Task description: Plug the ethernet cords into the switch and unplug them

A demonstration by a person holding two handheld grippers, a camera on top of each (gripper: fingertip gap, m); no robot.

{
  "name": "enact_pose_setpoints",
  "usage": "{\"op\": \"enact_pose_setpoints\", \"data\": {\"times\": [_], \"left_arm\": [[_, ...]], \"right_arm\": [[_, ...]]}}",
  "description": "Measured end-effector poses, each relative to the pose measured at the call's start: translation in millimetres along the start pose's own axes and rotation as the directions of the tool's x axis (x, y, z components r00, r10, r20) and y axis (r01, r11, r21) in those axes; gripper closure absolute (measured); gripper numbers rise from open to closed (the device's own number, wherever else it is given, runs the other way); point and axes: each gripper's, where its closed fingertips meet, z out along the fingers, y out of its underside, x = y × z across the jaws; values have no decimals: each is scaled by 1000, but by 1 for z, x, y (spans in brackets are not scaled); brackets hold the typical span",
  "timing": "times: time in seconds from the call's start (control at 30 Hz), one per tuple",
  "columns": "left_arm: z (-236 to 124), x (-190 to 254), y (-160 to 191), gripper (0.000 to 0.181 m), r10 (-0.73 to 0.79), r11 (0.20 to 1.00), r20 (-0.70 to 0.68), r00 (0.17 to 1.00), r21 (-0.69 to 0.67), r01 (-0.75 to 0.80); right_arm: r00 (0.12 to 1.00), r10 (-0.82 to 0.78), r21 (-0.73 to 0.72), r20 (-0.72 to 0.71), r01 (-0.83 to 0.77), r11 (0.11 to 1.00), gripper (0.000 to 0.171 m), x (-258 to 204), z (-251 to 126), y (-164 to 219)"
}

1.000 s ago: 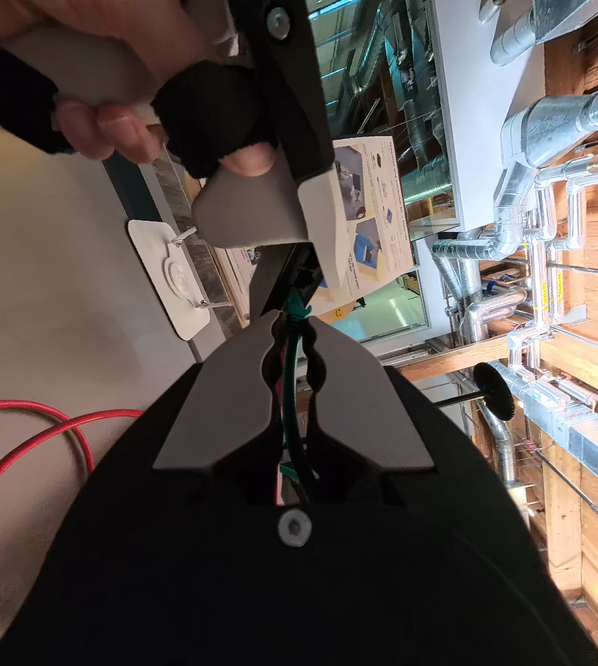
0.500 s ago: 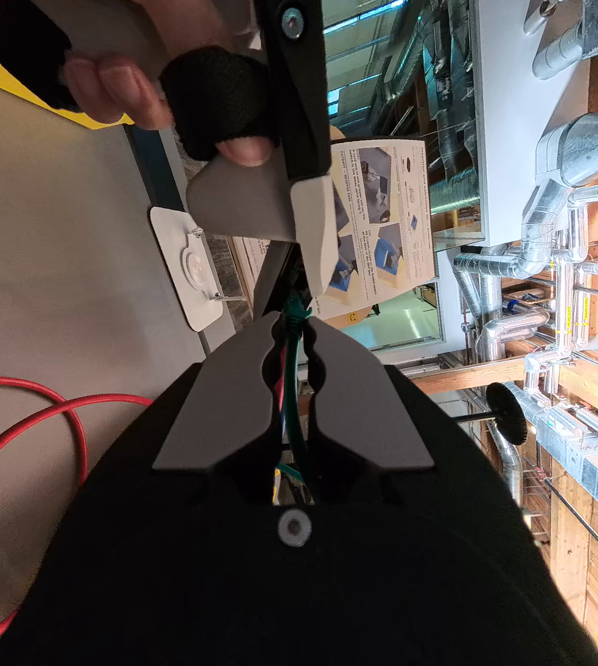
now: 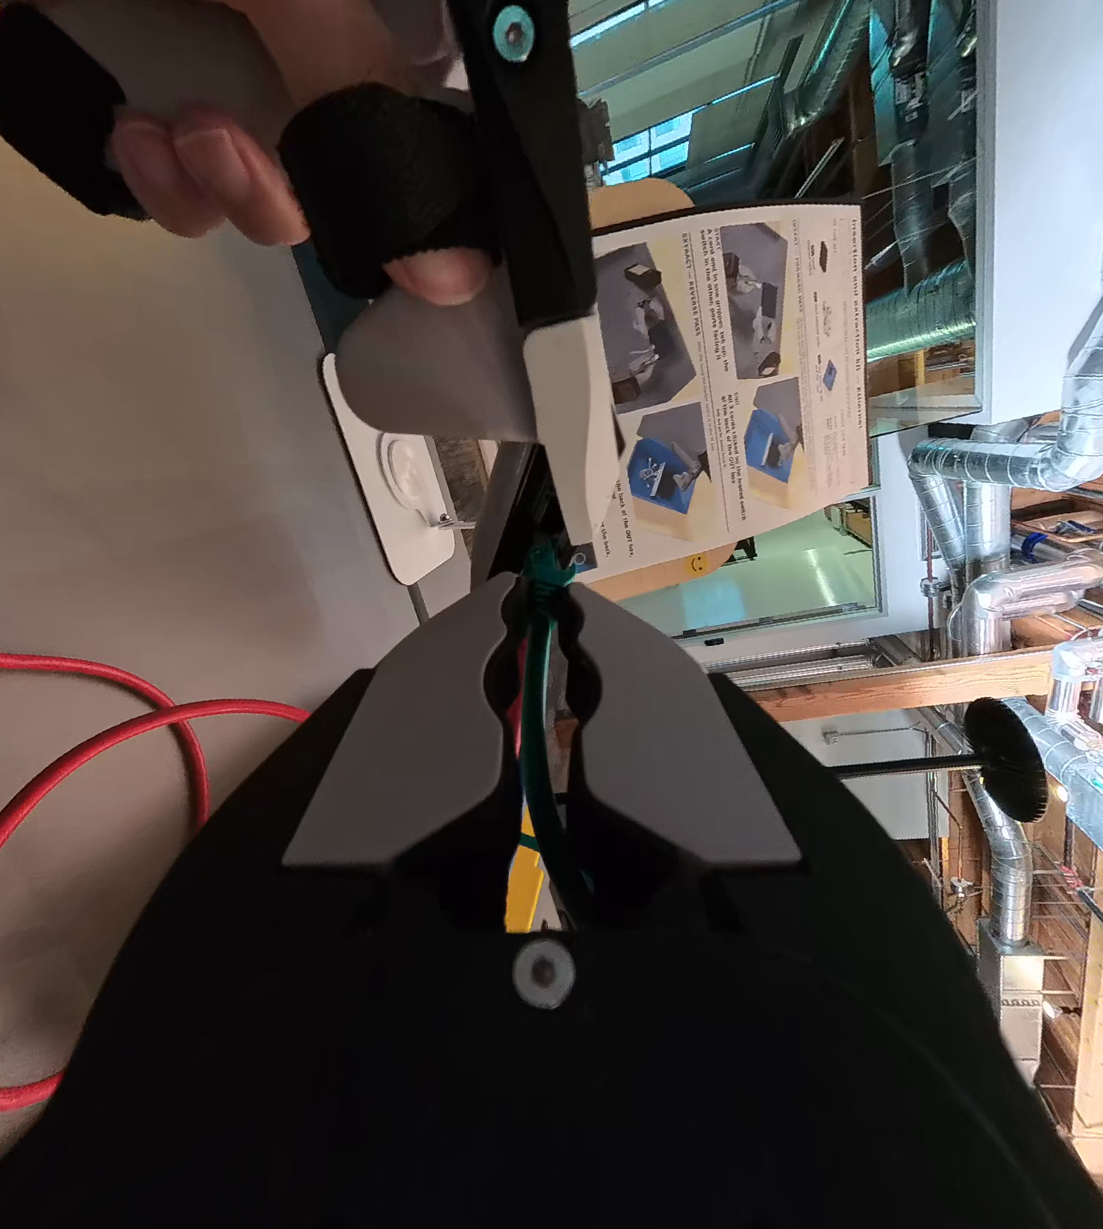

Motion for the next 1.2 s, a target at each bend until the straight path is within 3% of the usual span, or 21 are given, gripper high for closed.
{"op": "enact_pose_setpoints", "data": {"times": [0.93, 1.2], "left_arm": [[1, -5, 1, 117, -18, 1000, -3, 1000, 4, 18], [0, -15, 4, 117, -44, 999, -13, 999, -12, 44]], "right_arm": [[999, 9, -11, 31, -8, 1000, 162, -9, -8, -2], [996, 78, -28, 48, -77, 997, 162, -15, 2, -4]]}}
